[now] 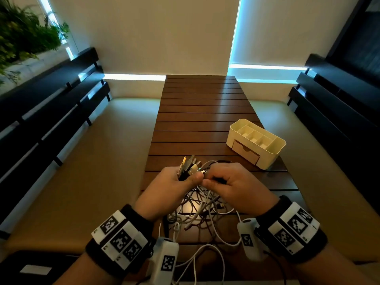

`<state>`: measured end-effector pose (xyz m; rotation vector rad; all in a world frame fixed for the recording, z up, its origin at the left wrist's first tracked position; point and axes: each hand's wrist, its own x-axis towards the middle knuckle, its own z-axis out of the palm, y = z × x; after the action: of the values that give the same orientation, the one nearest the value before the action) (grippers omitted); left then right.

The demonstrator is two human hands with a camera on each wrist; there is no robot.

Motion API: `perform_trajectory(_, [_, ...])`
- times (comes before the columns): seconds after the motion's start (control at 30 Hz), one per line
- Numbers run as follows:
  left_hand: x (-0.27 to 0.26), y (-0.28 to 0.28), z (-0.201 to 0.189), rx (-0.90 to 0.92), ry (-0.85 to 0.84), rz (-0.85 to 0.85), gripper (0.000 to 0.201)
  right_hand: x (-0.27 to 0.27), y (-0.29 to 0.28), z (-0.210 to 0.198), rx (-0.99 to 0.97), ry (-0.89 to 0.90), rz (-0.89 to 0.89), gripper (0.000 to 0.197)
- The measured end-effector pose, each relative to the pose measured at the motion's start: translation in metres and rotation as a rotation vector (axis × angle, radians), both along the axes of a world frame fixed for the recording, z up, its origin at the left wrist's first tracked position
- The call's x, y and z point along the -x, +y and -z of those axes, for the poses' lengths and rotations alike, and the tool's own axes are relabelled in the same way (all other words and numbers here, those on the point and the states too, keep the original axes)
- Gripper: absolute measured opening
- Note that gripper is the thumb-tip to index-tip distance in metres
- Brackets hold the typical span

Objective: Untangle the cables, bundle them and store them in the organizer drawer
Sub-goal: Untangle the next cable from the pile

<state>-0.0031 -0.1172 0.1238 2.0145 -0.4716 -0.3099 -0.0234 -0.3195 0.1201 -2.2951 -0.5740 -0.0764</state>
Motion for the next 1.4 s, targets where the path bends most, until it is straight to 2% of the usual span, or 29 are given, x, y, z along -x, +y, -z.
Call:
perform_trajectory(0.13, [-0.003, 0.005, 0.0, 0.034, 0.0, 0.029, 0.036, -0.002, 0.0, -0.003, -0.025, -0.017, -0.004, 0.007])
perform_trajectory(0.2, [-0.001, 0.007, -0.004, 0.044, -0.023, 0.007, 0.032, -0.003, 0.001, -0.003, -0.055, -0.004, -0.016, 0.008])
perform_trajectory(0.37, [-0.01, 0.028, -0.012, 0.266, 0.141, -0.241, 0.047, -0.005, -0.011, 0.007, -0.153, 0.12, 0.123, 0.012])
perform_trajectory(0.5, [-0.011, 0.027, -0.013, 0.064, 0.089, -0.246, 0.033, -0.008, -0.015, 0.01, -0.195, 0.104, 0.203, 0.013])
perform_trajectory(0.6, [-0.014, 0.019, -0.011, -0.03, -0.019, -0.253, 0.025, -0.014, -0.013, 0.0, -0.066, 0.066, 0.17, 0.011])
perform_trajectory(0.67, [-0.015, 0.009, -0.012, -0.078, -0.057, -0.195, 0.024, -0.018, -0.007, -0.006, 0.054, 0.034, 0.112, 0.01])
perform_trajectory(0.77, [-0.013, -0.006, -0.011, -0.093, -0.087, -0.09, 0.03, -0.022, 0.001, -0.01, 0.09, -0.038, 0.075, 0.011])
perform_trajectory(0.87, [-0.015, -0.008, -0.013, -0.051, -0.113, -0.125, 0.026, -0.022, 0.002, -0.006, -0.014, -0.056, 0.081, 0.009])
perform_trajectory(0.93, [-0.014, -0.007, -0.015, 0.008, -0.115, -0.171, 0.024, -0.02, 0.002, 0.003, -0.127, 0.013, 0.096, 0.013])
perform_trajectory(0.97, [-0.013, -0.005, -0.017, 0.084, -0.084, -0.194, 0.026, -0.019, 0.001, 0.01, -0.177, 0.065, 0.115, 0.021])
perform_trajectory(1.03, [-0.01, 0.0, -0.025, 0.353, 0.062, -0.217, 0.031, -0.018, -0.002, 0.025, -0.197, 0.167, 0.149, 0.044])
perform_trajectory(1.07, [-0.01, 0.004, -0.031, 0.512, 0.141, -0.232, 0.03, -0.018, -0.005, 0.035, -0.179, 0.21, 0.165, 0.049])
perform_trajectory(1.13, [-0.013, 0.017, -0.04, 0.665, 0.214, -0.258, 0.025, -0.018, -0.011, 0.049, -0.193, 0.286, 0.215, 0.043])
perform_trajectory(1.17, [-0.015, 0.023, -0.04, 0.649, 0.215, -0.256, 0.025, -0.018, -0.013, 0.054, -0.206, 0.324, 0.239, 0.039])
perform_trajectory(1.23, [-0.019, 0.031, -0.031, 0.499, 0.205, -0.266, 0.025, -0.02, -0.016, 0.054, -0.276, 0.384, 0.273, 0.031])
perform_trajectory(1.33, [-0.025, 0.038, -0.006, 0.032, 0.103, -0.35, 0.023, -0.025, -0.014, 0.038, -0.423, 0.363, 0.315, 0.023])
perform_trajectory(1.4, [-0.023, 0.037, 0.003, -0.121, 0.04, -0.385, 0.024, -0.028, -0.012, 0.027, -0.358, 0.269, 0.324, 0.019])
